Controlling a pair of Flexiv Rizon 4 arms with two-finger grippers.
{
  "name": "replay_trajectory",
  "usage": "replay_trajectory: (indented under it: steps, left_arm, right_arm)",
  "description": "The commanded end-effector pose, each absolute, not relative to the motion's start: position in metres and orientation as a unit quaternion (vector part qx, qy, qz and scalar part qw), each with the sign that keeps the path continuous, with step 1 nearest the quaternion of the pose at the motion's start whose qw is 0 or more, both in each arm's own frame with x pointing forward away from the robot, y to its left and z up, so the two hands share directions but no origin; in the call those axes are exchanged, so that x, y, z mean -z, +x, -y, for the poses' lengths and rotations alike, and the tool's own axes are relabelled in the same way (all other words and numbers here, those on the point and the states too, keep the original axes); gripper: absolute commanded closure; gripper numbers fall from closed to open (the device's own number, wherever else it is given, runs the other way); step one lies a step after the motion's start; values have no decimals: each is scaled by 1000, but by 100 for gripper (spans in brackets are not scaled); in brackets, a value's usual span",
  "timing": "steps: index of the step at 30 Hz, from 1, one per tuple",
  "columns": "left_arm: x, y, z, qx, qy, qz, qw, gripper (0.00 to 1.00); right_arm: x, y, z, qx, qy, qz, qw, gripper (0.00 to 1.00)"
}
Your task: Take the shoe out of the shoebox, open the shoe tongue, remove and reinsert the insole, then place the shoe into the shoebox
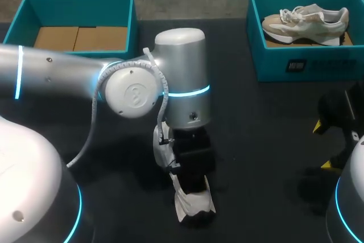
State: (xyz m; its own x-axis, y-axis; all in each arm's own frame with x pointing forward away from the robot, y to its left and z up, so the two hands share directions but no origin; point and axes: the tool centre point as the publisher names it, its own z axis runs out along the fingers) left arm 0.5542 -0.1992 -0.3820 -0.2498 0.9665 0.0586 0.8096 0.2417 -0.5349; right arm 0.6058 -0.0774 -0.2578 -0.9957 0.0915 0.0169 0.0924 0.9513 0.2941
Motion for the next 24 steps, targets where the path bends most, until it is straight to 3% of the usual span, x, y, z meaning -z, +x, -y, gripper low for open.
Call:
replay_trajectory:
  steps: [1,12,24]
  left_arm:
    - [393,550,205,-203,-584,762,195,100]
    - [426,549,203,-172,-586,773,174,100]
    - [416,580,179,-114,-587,792,124,100]
  right_arm:
    - [258,604,78,148,-47,988,1,0]
    - [258,604,78,148,-47,988,1,0]
    - [258,604,78,148,-47,988,1,0]
